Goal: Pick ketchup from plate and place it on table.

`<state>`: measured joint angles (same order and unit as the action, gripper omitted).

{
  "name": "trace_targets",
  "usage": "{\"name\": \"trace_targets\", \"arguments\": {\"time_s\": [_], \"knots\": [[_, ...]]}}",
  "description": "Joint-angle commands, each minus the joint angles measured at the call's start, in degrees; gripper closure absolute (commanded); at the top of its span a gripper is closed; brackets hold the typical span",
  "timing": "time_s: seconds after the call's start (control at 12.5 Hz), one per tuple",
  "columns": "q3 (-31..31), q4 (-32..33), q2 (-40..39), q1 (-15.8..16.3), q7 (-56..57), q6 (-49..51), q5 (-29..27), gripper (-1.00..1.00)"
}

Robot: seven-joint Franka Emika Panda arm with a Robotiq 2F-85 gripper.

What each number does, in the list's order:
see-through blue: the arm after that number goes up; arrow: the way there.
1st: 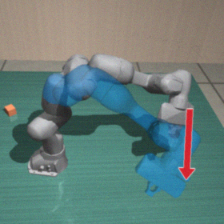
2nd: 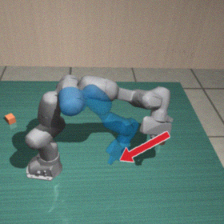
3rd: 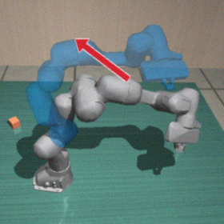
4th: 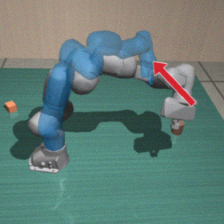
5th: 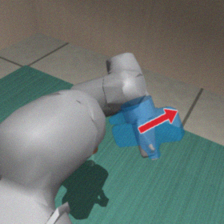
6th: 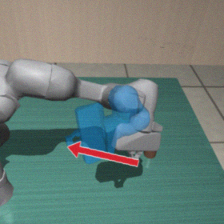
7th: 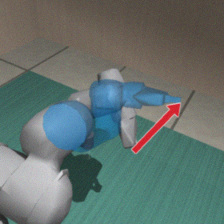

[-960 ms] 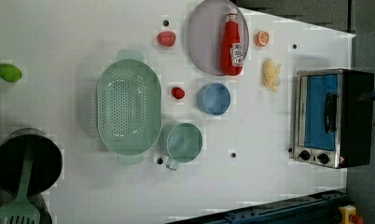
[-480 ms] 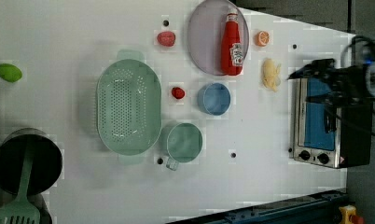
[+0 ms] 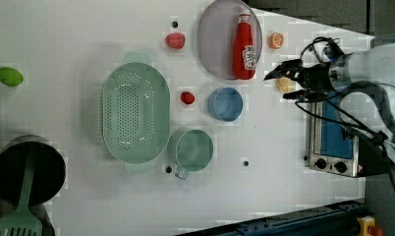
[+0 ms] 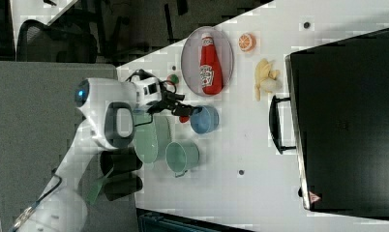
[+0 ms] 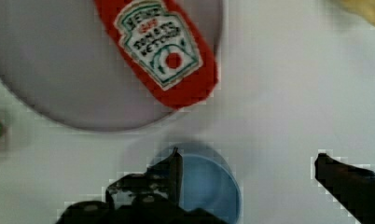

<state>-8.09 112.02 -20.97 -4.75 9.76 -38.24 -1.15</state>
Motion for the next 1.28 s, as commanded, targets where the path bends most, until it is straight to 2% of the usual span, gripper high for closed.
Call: {"name": "trace_targets", "arguments": {"time_s": [0.08, 0.24, 0.48, 0.8, 1.28], "knots": [[-0.4, -3.9, -3.5, 0.5, 16.9, -4.3, 0.6, -1.00], [-0.4, -7.5, -7.8, 0.6, 25.5, -4.7, 0.6, -1.00], [-0.4, -13.5, -13.7, 1.0, 31.9, -4.7, 0.6, -1.00], [-0.4, -19.4, -20.4, 1.8, 33.0, -5.0, 2.8, -1.00], [-0.4, -23.8, -27.6, 2.5, 33.0, -11.8, 6.1, -1.00]]}}
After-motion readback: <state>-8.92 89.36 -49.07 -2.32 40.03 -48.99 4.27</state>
